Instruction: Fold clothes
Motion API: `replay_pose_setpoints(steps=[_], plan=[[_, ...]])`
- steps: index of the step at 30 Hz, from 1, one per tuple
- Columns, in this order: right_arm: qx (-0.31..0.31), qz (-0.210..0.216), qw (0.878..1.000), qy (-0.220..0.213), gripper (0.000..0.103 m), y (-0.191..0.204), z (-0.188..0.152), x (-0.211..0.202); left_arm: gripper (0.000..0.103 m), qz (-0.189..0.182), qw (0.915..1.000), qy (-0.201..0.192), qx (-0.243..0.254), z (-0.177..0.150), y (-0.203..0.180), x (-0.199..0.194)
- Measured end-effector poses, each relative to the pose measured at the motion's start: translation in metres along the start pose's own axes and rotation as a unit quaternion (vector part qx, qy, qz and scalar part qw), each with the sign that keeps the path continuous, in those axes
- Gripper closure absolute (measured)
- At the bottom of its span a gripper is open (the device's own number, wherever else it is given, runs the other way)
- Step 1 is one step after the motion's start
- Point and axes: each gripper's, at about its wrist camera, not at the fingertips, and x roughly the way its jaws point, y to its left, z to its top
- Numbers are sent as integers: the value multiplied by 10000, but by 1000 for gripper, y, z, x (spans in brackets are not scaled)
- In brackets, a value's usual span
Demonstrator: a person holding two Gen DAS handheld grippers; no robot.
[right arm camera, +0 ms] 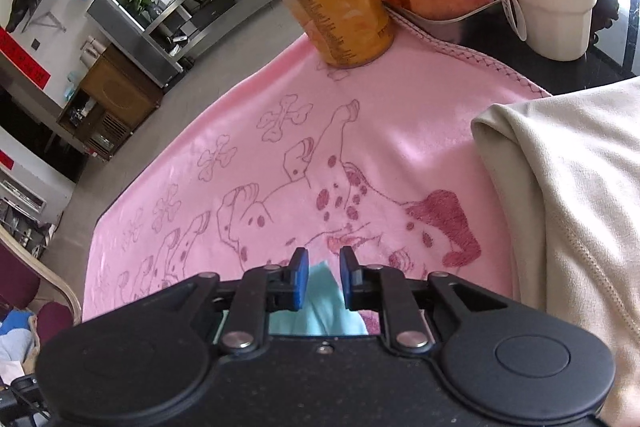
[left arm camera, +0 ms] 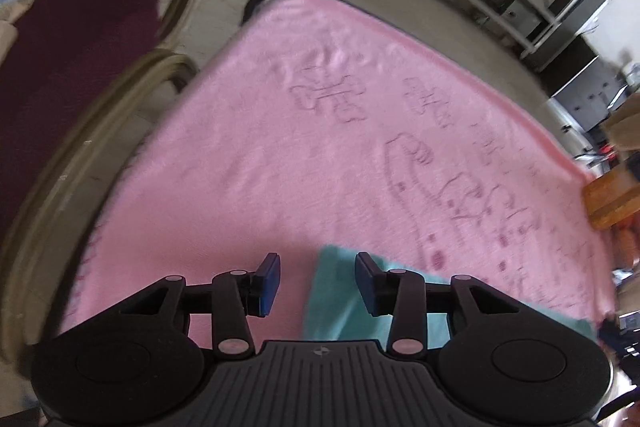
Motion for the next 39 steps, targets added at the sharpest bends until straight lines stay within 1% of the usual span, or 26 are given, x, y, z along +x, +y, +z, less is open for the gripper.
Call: replay_pose_setpoints(steps=[3,5,6,7,8,10,12,15,16,17,18,20,22,24,27,29,30,31,33,35,37,38,39], plan=[[116,40,9999,-5,86,-3,1,1,70,-179,9998,76,-22,0,-5,10],[161,48,9999,20,86,-5,1,3,75,-197,9998,13,5,-1,-9,11],[178,47,9998,41,86,-6,1,5,96,-196,9998,-10,28,-1,-11,11],[192,48,9998,70,86,-6,2,7,99,-195,9998,-34,51,-2,-13,10],[198,66,9997,111,86,-7,2,10,99,-193,9998,-57,74,-3,-16,10],[155,117,9995,236,85,-6,2,17,100,67,9990,-262,361,-7,-27,4],[85,131,9993,345,81,-3,1,24,100,304,9964,-475,633,-11,-37,-3],[46,208,9988,434,80,2,1,31,100,622,9912,-681,952,-15,-48,-8],[13,167,9990,414,82,3,2,32,100,745,9888,-734,1061,-16,-51,-8],[-52,36,9994,338,97,5,2,31,100,856,9874,-736,1111,-17,-51,-6],[-117,-96,9995,262,100,6,3,29,100,963,9860,-727,1149,-18,-50,-4],[-231,-410,9989,20,101,8,5,23,100,1142,9841,-688,1172,-19,-49,0],[-138,-536,9984,-127,102,3,7,17,99,1213,9829,-673,1208,-20,-48,1],[-118,-526,9985,-76,102,0,8,17,99,1271,9813,-661,1285,-22,-47,4],[-414,-679,9968,-82,102,4,3,20,98,1298,9801,-647,1354,-25,-47,8],[-509,-615,9968,-40,102,4,1,24,97,1282,9794,-663,1410,-26,-48,9],[-525,-560,9970,-15,101,3,1,25,94,1285,9791,-683,1417,-26,-48,6],[-480,-503,9976,-19,100,2,2,23,88,1291,9789,-706,1419,-27,-49,2],[-296,-380,9988,-100,94,-1,3,11,83,1303,9783,-753,1424,-27,-50,-6],[-62,-160,9997,-188,87,-3,3,-10,83,1387,9777,-841,1334,-29,-49,-24],[-10,25,9997,-253,86,-3,-4,-33,83,1481,9762,-925,1283,-33,-48,-46],[16,118,9995,-285,83,-3,-7,-44,83,1530,9750,-961,1292,-36,-47,-58],[42,210,9993,-317,79,-4,-10,-56,83,1480,9757,-1015,1257,-40,-46,-71]])
